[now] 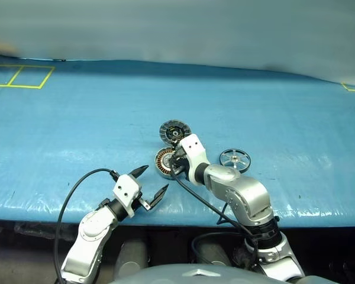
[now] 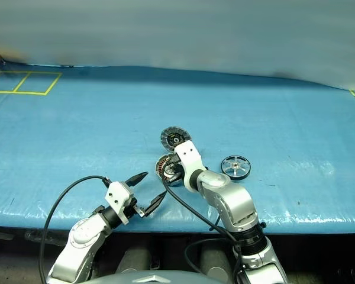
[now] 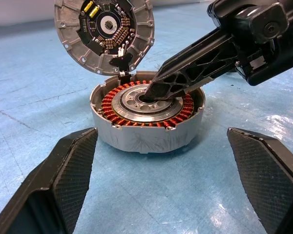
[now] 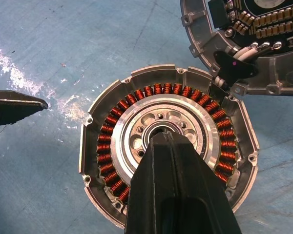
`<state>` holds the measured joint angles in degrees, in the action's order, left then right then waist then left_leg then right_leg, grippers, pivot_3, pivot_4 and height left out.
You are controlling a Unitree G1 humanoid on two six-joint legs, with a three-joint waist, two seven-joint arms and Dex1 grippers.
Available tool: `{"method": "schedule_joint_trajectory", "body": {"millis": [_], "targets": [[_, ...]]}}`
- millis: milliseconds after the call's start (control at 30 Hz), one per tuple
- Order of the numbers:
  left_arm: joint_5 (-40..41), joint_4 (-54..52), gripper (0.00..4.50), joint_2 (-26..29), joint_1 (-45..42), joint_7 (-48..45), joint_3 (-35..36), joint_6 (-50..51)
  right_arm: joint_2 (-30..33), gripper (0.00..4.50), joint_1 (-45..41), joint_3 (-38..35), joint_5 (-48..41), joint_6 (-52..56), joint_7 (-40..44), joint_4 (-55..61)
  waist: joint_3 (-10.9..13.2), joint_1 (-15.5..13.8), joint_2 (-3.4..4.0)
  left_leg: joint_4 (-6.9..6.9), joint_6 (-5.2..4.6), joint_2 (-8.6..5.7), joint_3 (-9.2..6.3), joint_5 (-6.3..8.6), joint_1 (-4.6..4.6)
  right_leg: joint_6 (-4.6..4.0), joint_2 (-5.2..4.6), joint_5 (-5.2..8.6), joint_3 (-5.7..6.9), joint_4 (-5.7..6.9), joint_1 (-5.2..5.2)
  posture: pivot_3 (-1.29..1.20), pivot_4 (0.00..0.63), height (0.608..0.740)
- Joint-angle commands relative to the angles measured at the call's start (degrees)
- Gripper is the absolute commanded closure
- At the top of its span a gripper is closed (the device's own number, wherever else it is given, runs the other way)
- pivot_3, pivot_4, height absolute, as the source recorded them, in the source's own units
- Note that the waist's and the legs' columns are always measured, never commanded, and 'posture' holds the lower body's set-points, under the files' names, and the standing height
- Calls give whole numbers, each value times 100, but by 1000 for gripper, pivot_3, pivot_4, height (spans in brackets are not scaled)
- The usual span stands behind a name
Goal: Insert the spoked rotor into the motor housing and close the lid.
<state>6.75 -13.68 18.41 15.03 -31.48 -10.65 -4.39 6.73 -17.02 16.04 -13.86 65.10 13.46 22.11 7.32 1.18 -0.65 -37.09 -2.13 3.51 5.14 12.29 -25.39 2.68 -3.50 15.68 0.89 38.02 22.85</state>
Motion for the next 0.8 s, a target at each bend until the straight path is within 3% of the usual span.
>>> {"method": "schedule_joint_trajectory", "body": {"millis": [33,167,333,433,733,800], "targets": [[3,-125,0,31,-6,-31,-17,-98,18,4487,-41,-87,-143,82,95,255,0,1,0,0,0,0,0,0,0,0,0,0,0,0,0,0,150,740],[14,-134,0,33,-9,-40,-11,-93,158,4487,-220,-210,-406,287,308,791,1,2,1,0,0,0,0,0,-7,1,0,0,-1,0,5,0,150,740],[-1,-145,0,39,-12,-38,-9,-93,1231,4487,-415,-214,-408,300,710,1284,3,-13,3,-1,-3,-2,-2,1,-9,0,-1,0,2,-6,5,0,150,740],[9,-146,0,46,-23,-45,-3,-87,1916,4487,-454,-589,-356,424,819,1274,4,-12,4,0,-4,-2,-1,2,-9,0,-1,0,0,-8,6,0,150,740],[36,-125,0,52,-49,-99,-16,-63,2348,1605,-419,-1104,-36,603,426,820,4,-30,4,2,-5,0,4,2,-12,-1,4,1,-9,-2,-10,0,150,740],[32,-126,0,47,-41,-98,-17,-63,2451,1605,-332,-1050,90,567,344,683,4,-42,4,2,-5,-2,5,2,-14,1,3,0,-9,-3,-9,0,150,740]]}}
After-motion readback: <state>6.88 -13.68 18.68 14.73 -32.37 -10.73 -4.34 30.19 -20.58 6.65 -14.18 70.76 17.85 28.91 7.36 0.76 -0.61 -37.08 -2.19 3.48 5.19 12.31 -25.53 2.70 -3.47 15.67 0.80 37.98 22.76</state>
